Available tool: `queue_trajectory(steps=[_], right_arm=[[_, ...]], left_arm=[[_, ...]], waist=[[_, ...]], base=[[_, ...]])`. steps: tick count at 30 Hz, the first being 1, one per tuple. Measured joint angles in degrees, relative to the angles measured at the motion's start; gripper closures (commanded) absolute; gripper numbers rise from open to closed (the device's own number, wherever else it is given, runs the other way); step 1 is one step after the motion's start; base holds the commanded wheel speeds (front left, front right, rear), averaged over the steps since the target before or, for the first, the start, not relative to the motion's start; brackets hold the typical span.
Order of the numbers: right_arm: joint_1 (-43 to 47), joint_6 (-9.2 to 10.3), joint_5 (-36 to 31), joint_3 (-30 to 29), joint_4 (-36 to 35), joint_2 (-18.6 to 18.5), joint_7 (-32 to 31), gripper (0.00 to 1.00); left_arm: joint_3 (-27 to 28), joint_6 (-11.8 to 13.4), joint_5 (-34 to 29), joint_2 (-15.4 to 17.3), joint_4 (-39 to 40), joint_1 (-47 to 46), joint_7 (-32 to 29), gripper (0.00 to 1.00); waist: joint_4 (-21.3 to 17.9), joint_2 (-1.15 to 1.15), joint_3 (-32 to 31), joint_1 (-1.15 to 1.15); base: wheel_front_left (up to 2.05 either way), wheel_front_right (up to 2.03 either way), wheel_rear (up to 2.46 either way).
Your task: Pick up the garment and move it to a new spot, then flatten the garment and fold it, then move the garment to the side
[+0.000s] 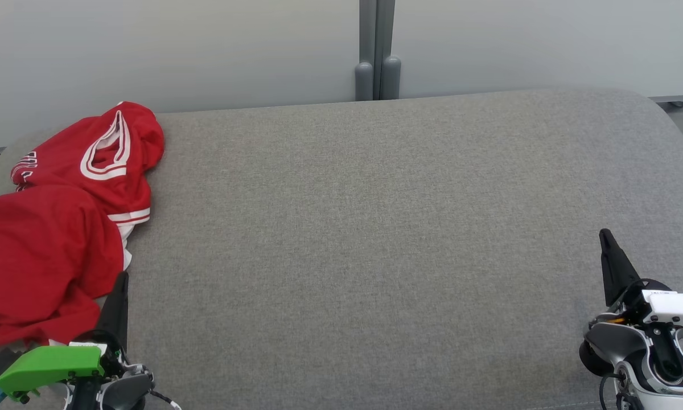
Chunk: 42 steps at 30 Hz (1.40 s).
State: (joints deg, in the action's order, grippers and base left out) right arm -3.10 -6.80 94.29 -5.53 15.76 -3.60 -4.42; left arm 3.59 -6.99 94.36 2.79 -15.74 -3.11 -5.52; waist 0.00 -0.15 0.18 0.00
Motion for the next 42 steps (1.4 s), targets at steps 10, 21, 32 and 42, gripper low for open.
queue_trajectory(steps=[10, 21, 32, 42], right_arm=[[0.0, 0.0, -0.01, -0.03, 0.0, 0.0, -0.16, 1.0], [0.0, -0.01, -0.01, -0.05, 0.0, 0.01, -0.16, 1.0], [0.0, 0.0, -0.01, -0.08, 0.0, 0.02, -0.16, 1.0], [0.0, -0.01, -0.05, -0.12, 0.0, 0.02, -0.18, 1.0]], left_arm=[[0.01, 0.0, 0.0, -0.01, 0.0, 0.0, 0.0, 1.0], [0.02, 0.0, 0.0, -0.01, 0.0, 0.0, 0.0, 1.0], [0.03, 0.0, 0.0, -0.02, 0.0, 0.0, 0.0, 1.0], [0.05, 0.0, 0.0, -0.02, 0.0, 0.0, 0.0, 1.0]], waist=[[0.0, 0.0, 0.0, 0.0], [0.0, 0.0, 0.0, 0.0], [0.0, 0.0, 0.0, 0.0], [0.0, 0.0, 0.0, 0.0]], base=[[0.0, 0.0, 0.0], [0.0, 0.0, 0.0], [0.0, 0.0, 0.0], [0.0, 0.0, 0.0]])
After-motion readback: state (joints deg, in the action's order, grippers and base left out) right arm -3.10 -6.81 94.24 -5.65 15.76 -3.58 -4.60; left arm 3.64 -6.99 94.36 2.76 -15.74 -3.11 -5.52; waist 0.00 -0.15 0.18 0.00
